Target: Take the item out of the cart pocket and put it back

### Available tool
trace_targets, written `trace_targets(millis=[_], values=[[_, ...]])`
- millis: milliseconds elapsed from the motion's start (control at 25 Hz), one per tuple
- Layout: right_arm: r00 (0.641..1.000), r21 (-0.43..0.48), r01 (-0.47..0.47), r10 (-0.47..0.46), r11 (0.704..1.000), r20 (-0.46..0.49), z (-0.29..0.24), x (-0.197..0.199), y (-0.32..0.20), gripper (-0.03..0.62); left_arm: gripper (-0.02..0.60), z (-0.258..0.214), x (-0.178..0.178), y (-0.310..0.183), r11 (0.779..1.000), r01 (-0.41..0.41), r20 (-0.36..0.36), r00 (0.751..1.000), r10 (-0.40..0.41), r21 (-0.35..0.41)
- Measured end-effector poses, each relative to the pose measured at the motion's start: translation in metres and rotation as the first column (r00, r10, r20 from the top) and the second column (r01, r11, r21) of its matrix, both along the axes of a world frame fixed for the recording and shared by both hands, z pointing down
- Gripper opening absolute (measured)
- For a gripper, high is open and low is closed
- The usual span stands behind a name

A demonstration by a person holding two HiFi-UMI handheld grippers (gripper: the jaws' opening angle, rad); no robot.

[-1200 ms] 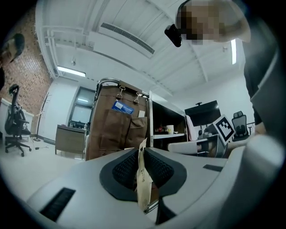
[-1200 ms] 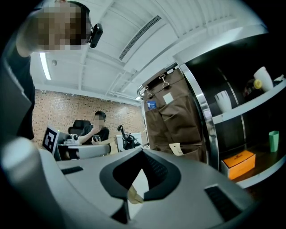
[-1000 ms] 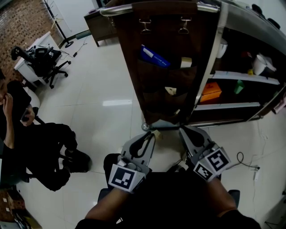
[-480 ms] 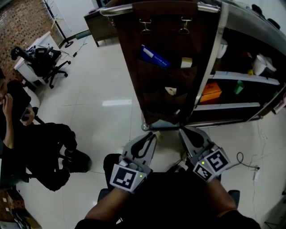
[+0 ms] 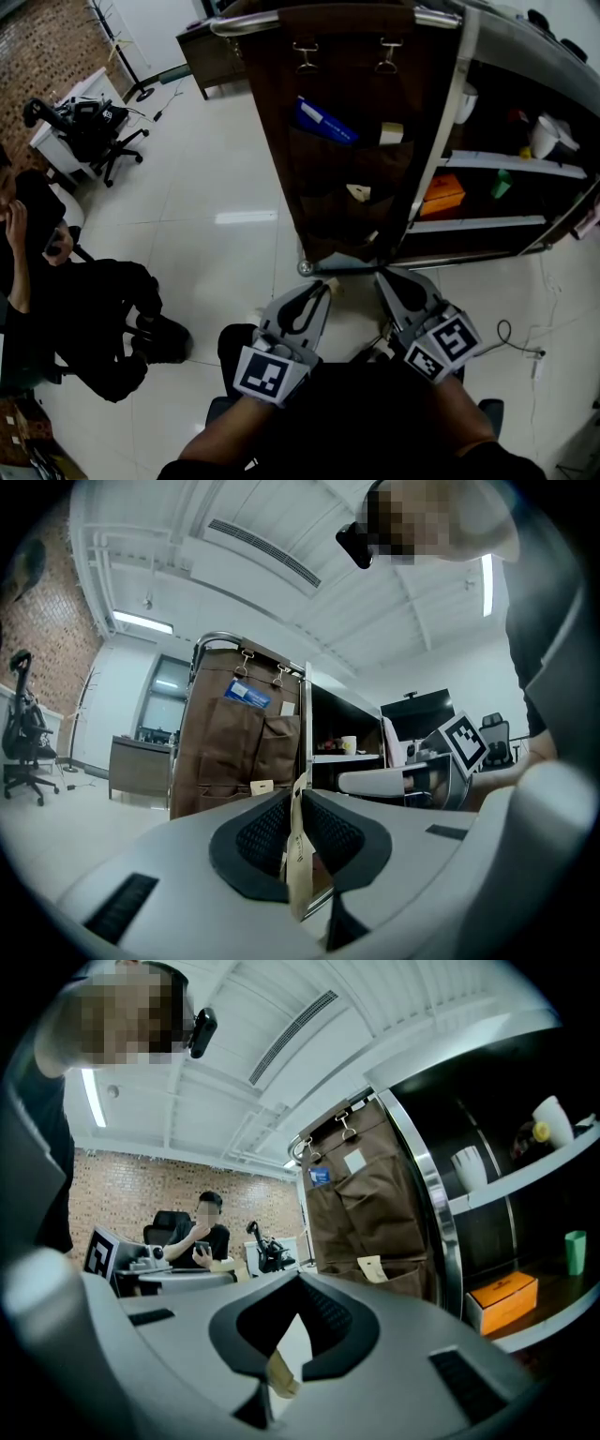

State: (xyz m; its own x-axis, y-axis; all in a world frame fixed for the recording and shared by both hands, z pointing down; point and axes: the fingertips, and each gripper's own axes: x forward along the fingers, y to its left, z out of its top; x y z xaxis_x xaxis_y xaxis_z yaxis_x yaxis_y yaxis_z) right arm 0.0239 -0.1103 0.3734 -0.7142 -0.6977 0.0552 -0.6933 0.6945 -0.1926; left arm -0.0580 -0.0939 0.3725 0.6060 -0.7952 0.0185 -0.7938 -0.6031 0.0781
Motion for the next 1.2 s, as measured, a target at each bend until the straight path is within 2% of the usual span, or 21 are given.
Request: trace_targets(millis=[800, 1200], values=[[1.000, 0.005, 0.006, -0.006, 1.000, -0.007, -0.001, 0.000, 0.000, 0.015, 0.038, -0.006, -0.003, -0.001, 1.000, 0.007, 0.005, 1.000, -0.008, 0.021], [1.000, 0.011, -0.001, 0.001, 1.000, 0.004, -0.004, 0.004, -0.002, 0.015, 0.038, -0.084, -0.021, -0.018, 0.987, 0.038, 0.017, 0.999, -0.041, 0.159]])
